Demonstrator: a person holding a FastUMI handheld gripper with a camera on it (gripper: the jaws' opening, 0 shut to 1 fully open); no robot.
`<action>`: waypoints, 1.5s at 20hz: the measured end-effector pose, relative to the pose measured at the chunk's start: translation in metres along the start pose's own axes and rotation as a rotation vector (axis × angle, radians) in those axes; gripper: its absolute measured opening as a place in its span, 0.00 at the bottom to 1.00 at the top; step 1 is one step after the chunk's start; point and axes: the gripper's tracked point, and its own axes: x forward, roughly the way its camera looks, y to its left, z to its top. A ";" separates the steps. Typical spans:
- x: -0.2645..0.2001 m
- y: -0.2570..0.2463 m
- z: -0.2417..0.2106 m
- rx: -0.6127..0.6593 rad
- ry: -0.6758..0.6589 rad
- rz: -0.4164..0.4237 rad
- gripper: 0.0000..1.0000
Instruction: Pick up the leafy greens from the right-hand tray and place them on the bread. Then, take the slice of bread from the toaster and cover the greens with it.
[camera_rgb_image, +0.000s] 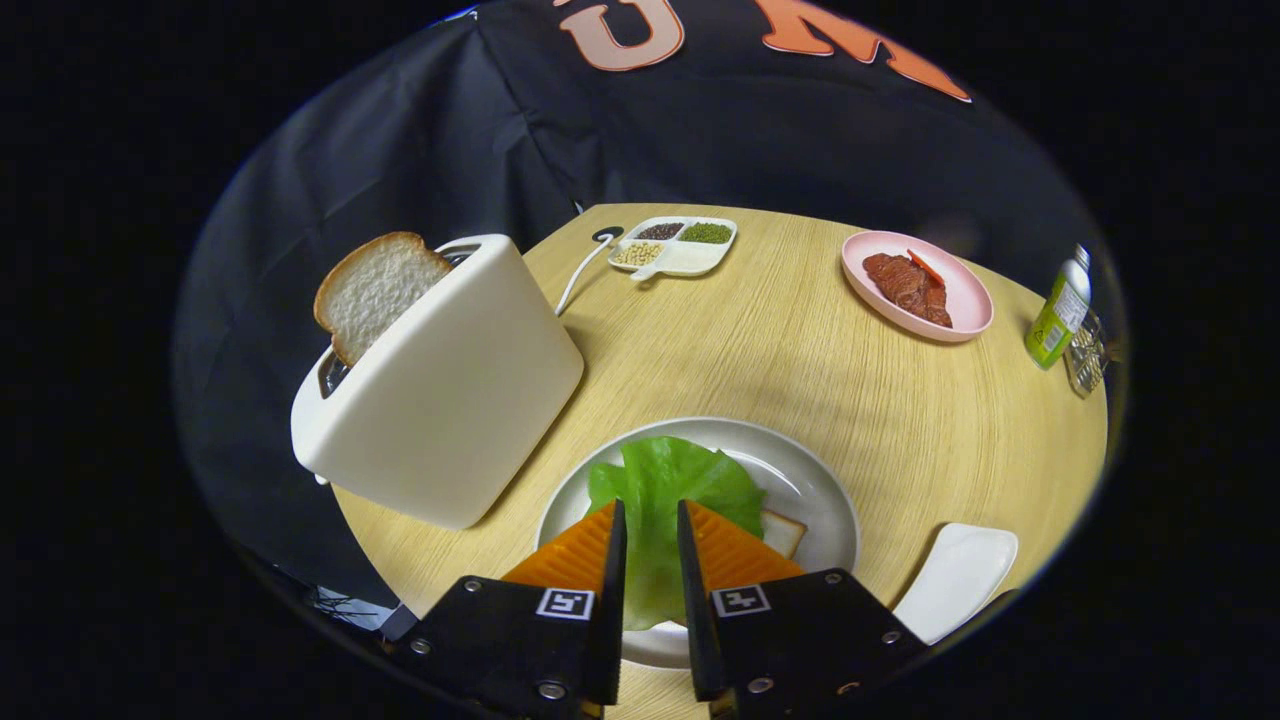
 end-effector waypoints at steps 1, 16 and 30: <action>-0.005 0.003 0.005 0.003 -0.014 -0.003 0.30; -0.089 0.084 0.114 -0.017 -0.119 -0.030 0.93; -0.027 0.181 0.142 -0.078 0.008 -0.045 0.94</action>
